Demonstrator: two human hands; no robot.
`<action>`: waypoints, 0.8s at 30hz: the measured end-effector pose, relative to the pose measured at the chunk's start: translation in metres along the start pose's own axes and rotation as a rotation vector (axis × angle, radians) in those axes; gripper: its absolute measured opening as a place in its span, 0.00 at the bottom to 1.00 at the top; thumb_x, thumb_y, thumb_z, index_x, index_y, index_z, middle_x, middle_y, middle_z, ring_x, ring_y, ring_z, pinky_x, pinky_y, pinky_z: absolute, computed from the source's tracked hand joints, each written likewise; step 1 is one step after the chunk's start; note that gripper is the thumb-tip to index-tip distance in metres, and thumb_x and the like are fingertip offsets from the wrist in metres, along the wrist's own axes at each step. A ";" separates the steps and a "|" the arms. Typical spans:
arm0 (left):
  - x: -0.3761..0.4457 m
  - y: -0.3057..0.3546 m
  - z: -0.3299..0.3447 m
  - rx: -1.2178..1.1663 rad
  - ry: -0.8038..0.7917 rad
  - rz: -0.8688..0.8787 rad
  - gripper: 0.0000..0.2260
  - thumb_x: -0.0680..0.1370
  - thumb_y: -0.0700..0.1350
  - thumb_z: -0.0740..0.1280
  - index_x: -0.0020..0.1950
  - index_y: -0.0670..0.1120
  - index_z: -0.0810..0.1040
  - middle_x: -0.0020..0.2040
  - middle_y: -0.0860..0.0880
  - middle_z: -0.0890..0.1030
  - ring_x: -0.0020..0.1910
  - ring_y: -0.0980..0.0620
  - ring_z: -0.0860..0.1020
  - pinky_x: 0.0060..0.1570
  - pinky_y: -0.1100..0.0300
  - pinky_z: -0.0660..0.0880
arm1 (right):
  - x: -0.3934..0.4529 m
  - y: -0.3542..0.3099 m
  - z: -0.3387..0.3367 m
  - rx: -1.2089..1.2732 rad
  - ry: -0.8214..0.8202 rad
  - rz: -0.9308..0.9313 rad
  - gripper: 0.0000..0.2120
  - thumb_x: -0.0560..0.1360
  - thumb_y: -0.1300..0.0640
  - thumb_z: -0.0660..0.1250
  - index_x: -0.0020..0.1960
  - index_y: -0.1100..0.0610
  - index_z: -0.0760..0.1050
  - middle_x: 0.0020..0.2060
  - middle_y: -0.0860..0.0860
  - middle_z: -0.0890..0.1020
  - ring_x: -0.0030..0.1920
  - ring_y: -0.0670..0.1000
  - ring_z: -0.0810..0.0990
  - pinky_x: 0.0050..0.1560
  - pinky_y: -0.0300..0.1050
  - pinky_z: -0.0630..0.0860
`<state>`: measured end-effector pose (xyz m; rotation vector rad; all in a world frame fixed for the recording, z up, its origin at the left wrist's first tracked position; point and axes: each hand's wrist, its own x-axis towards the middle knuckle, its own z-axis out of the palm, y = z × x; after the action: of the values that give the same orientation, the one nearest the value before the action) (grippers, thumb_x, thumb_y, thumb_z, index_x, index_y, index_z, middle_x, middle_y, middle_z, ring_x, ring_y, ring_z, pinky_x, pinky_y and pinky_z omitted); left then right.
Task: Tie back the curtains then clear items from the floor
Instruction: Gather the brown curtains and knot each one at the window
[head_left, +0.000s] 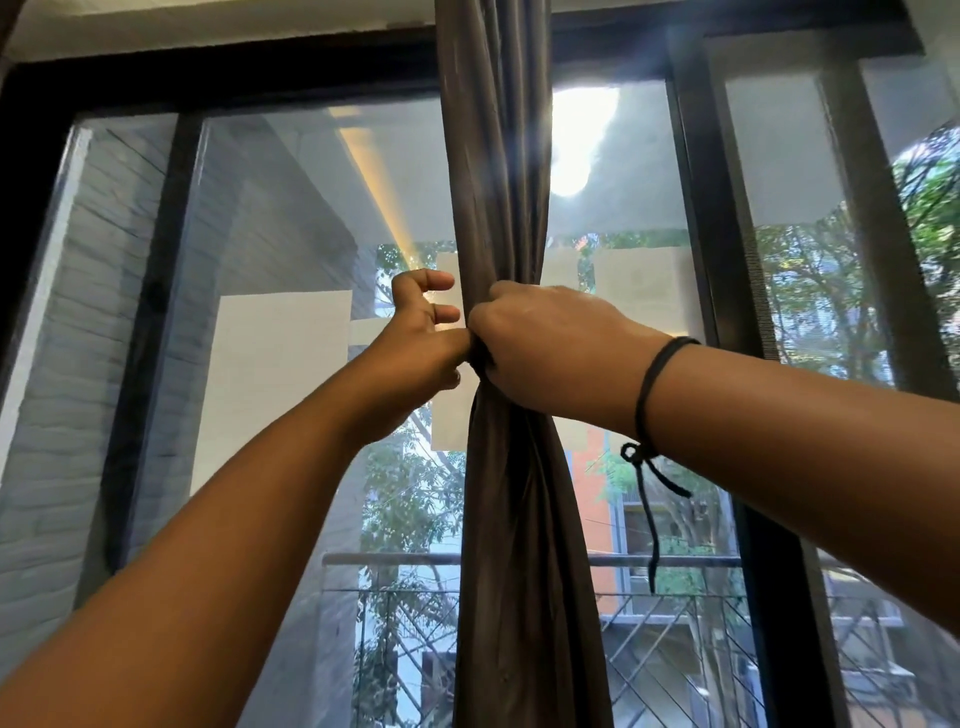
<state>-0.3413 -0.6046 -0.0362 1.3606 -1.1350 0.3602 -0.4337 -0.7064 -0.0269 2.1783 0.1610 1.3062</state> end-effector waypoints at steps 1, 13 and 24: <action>-0.002 0.002 -0.002 -0.030 -0.035 0.006 0.25 0.70 0.41 0.67 0.60 0.57 0.60 0.60 0.43 0.70 0.49 0.47 0.74 0.38 0.59 0.70 | 0.001 -0.001 0.000 -0.023 -0.009 0.003 0.08 0.78 0.57 0.61 0.54 0.56 0.75 0.46 0.54 0.73 0.46 0.60 0.78 0.39 0.47 0.70; -0.019 -0.014 0.013 0.630 0.042 0.567 0.24 0.71 0.38 0.70 0.61 0.51 0.63 0.58 0.48 0.67 0.52 0.59 0.69 0.48 0.74 0.66 | 0.009 0.003 -0.029 0.067 -0.603 -0.015 0.14 0.79 0.65 0.55 0.61 0.65 0.74 0.56 0.60 0.79 0.54 0.57 0.77 0.44 0.41 0.68; -0.051 -0.020 0.038 0.658 0.317 0.324 0.19 0.69 0.67 0.65 0.37 0.51 0.75 0.33 0.52 0.77 0.34 0.54 0.76 0.34 0.55 0.73 | 0.010 0.024 -0.018 0.431 -0.454 0.227 0.11 0.76 0.58 0.60 0.53 0.58 0.79 0.32 0.46 0.72 0.34 0.48 0.72 0.36 0.39 0.71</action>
<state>-0.3657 -0.6238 -0.0949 1.5976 -1.0025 1.2244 -0.4483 -0.7142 0.0002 2.8737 0.0128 0.9103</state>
